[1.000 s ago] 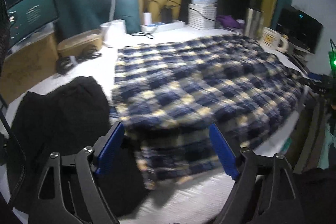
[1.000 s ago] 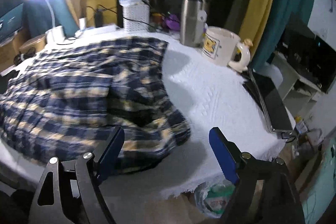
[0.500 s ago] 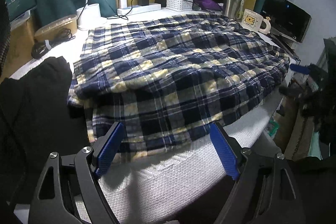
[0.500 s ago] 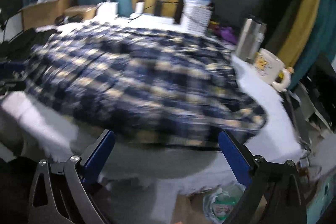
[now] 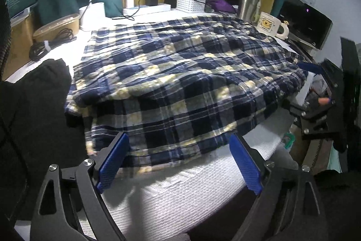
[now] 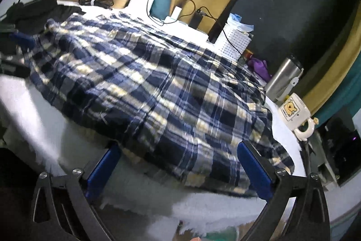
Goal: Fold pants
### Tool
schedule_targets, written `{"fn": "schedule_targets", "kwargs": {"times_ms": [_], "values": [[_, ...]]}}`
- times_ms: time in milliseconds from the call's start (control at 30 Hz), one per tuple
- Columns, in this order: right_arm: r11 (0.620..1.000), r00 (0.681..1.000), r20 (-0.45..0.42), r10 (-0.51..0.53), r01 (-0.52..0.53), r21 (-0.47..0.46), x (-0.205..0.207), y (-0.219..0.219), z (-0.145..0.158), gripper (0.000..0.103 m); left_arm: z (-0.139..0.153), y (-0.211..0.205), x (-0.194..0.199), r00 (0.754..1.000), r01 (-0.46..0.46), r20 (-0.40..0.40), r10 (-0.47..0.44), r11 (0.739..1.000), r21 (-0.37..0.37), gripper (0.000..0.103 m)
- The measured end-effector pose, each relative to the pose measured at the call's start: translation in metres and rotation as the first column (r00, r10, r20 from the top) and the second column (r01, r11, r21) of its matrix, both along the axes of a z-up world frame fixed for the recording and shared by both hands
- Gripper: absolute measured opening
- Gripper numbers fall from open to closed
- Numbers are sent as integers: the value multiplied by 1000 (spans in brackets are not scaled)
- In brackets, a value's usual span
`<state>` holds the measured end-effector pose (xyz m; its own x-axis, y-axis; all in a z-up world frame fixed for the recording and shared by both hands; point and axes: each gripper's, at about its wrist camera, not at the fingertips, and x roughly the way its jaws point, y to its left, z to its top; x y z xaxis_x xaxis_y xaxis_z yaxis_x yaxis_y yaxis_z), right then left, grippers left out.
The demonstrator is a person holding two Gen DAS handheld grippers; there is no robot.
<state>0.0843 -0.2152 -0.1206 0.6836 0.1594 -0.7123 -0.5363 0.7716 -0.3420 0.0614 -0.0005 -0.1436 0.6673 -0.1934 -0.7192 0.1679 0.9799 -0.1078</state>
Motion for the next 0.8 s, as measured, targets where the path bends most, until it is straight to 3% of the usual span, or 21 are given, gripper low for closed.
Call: {"fn": "schedule_targets", "kwargs": {"times_ms": [367, 500, 633, 700, 733, 800], "values": [[989, 992, -126, 10, 9, 150, 37, -10, 18, 103, 5, -23, 6, 998, 63, 28, -64, 996, 56, 94], [981, 982, -186, 18, 19, 193, 50, -12, 21, 103, -1, -35, 11, 998, 59, 26, -63, 988, 146, 94], [973, 974, -223, 33, 19, 229, 59, -14, 25, 103, -12, -46, 22, 1000, 4, 27, -12, 958, 286, 94], [973, 973, -228, 40, 14, 229, 62, -15, 25, 103, -12, -42, 26, 1000, -13, 30, 5, 965, 261, 94], [973, 972, -232, 41, 13, 229, 63, -16, 25, 103, -12, -36, 29, 1000, -20, 10, 18, 971, 237, 92], [973, 972, -233, 40, 15, 230, 66, -19, 25, 103, -10, -31, 28, 1000, -11, 5, 11, 976, 217, 73]]}}
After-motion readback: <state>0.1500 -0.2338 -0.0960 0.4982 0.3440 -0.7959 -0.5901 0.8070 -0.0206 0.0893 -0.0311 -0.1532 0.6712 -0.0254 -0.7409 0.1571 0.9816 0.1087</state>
